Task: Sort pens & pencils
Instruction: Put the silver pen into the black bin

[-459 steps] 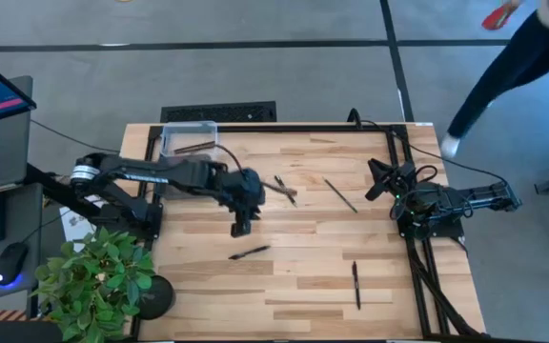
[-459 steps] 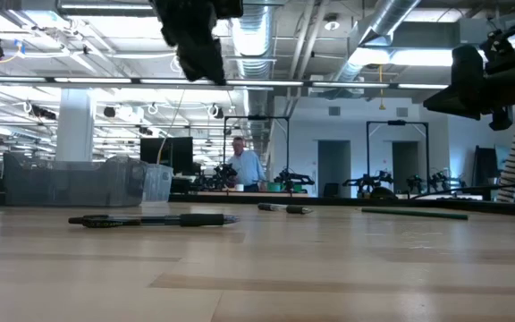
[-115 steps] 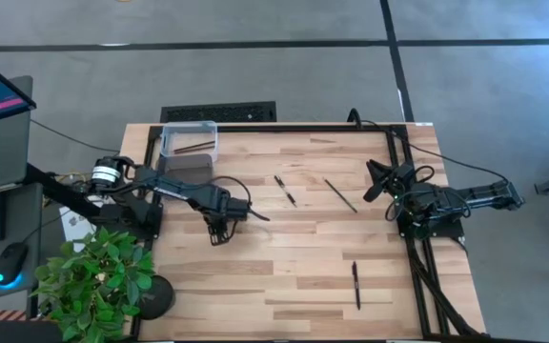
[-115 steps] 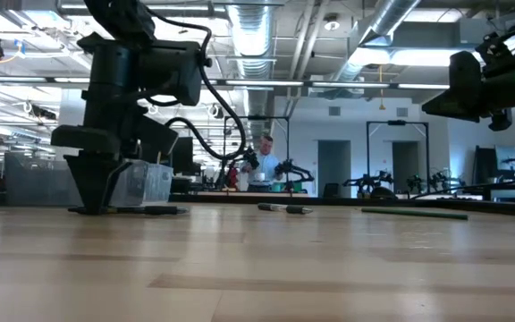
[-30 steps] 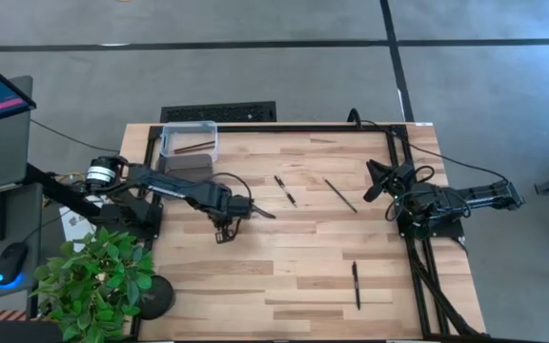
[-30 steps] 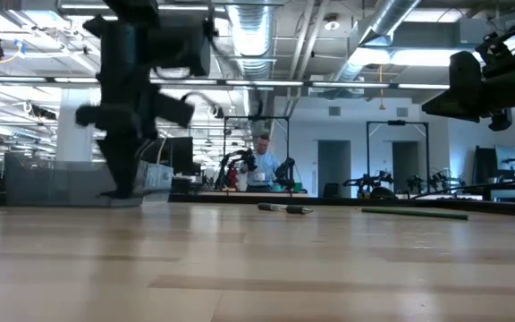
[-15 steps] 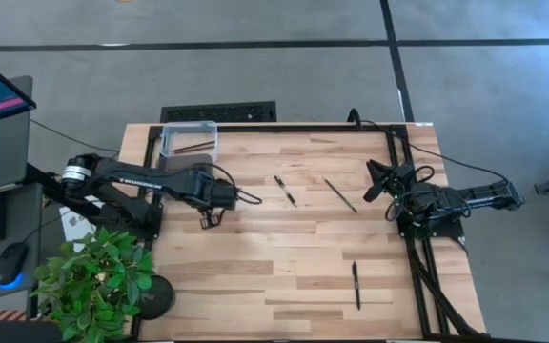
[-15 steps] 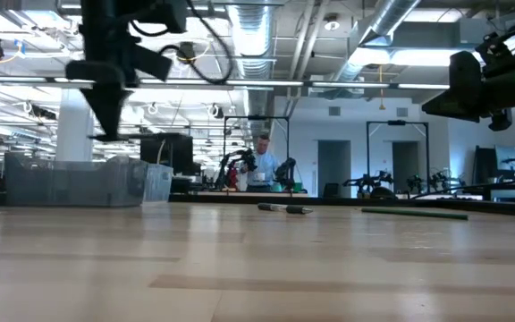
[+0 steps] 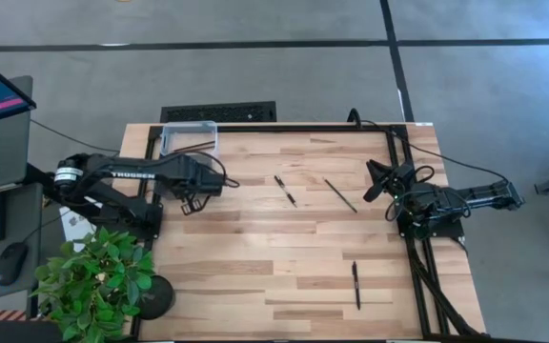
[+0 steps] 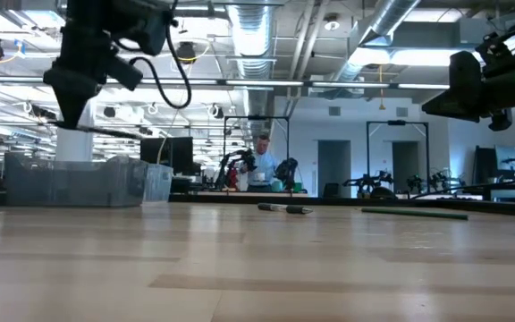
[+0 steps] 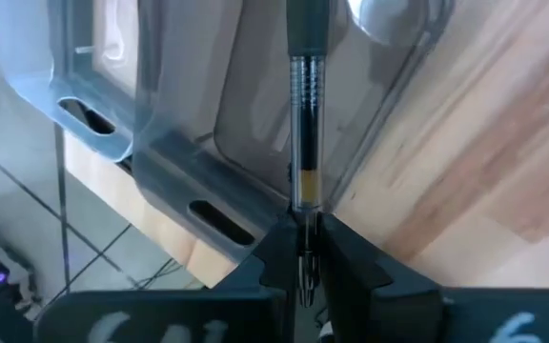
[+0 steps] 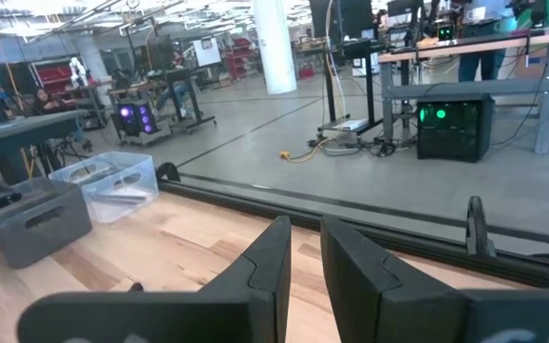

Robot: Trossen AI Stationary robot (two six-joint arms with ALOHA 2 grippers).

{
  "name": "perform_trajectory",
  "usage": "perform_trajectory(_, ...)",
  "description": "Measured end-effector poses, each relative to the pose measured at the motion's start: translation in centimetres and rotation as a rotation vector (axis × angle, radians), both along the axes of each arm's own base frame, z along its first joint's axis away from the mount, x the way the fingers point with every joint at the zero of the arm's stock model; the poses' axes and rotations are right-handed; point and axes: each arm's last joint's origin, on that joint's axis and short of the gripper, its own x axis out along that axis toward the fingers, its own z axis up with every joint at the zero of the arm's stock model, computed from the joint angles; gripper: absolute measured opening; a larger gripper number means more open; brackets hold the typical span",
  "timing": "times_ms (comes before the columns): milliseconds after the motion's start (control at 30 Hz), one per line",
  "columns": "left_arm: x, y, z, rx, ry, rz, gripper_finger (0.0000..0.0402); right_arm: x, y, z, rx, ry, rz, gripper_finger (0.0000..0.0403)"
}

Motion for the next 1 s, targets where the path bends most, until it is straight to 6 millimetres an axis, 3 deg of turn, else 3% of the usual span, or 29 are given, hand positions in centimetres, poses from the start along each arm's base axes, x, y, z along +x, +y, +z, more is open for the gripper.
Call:
perform_trajectory(600, -3.4, 2.6, -7.6, -0.123, 0.081, 0.092, 0.002, 0.0, 0.0, 0.0, 0.001, -0.001, 0.003, 0.0082)
perform_trajectory(1000, -3.7, 3.1, -7.8, -0.124, 0.082, 0.125, 0.0033, 0.0, 0.0, 0.0, 0.001, -0.001, 0.003, 0.0082)
